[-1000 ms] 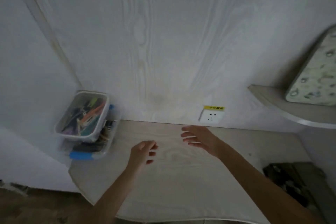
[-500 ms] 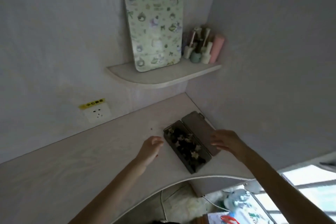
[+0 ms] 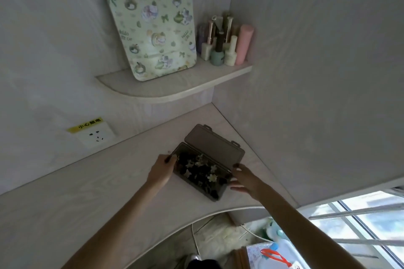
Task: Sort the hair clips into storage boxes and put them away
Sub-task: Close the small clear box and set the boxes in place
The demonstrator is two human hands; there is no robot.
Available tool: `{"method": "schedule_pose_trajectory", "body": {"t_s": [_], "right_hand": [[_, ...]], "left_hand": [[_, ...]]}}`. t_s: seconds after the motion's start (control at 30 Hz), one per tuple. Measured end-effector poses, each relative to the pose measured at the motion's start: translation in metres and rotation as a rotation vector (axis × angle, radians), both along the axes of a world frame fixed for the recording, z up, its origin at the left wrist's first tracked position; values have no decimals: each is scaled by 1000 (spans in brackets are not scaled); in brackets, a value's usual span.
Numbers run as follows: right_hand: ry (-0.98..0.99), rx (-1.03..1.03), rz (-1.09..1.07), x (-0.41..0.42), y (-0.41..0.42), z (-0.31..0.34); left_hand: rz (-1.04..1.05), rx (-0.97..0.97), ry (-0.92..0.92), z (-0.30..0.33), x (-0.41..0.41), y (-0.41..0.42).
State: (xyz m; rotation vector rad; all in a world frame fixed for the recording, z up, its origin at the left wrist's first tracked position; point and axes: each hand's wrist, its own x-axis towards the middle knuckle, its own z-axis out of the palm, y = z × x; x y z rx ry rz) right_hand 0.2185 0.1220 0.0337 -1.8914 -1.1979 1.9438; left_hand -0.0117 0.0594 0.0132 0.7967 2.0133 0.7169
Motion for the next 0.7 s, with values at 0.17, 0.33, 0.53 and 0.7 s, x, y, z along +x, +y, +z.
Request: {"method": "schedule_pose_trajectory", "body": {"t_s": [0.17, 0.33, 0.53, 0.7], "right_hand": [[32, 9, 228, -85, -12, -3], [145, -52, 382, -168, -51, -10], [189, 33, 255, -178, -34, 6], [183, 61, 334, -186, -24, 22]], "left_hand": [[156, -347, 179, -14, -84, -61], [390, -246, 185, -19, -129, -124], [400, -164, 75, -13, -109, -130], [453, 24, -87, 3, -129, -133]]}}
